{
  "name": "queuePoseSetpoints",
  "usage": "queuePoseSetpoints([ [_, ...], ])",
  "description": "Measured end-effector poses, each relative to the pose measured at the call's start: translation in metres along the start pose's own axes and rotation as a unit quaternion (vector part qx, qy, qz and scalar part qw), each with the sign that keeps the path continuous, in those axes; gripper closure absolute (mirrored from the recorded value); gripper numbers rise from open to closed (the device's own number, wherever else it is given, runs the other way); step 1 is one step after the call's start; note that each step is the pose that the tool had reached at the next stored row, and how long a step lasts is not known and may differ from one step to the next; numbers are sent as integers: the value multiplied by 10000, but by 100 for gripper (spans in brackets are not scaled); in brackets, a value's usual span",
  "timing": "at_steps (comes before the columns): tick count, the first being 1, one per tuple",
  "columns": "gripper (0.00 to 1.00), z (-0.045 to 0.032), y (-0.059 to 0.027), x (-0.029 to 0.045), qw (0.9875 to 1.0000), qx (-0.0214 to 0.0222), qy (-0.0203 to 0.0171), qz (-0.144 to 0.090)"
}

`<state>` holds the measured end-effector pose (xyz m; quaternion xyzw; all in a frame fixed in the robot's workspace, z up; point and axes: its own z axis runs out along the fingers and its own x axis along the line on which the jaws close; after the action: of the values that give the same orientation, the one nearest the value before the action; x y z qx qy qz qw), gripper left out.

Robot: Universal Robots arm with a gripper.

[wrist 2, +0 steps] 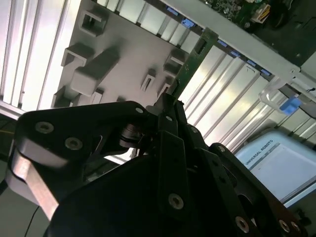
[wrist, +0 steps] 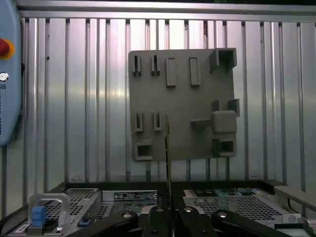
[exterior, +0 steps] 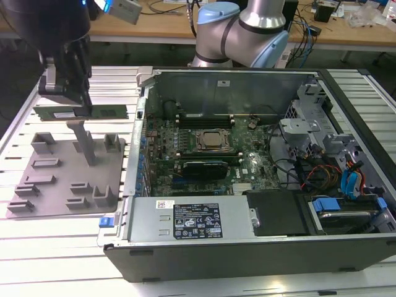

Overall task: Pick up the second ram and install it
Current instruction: 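Pick up the second ram and move it above second insertion slot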

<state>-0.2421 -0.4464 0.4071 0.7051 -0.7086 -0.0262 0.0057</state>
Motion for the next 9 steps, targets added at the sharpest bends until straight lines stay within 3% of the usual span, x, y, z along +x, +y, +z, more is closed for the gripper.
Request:
queuePoseSetpoints([
  [9, 89, -13, -346, -3, 10000, 0, 0, 0],
])
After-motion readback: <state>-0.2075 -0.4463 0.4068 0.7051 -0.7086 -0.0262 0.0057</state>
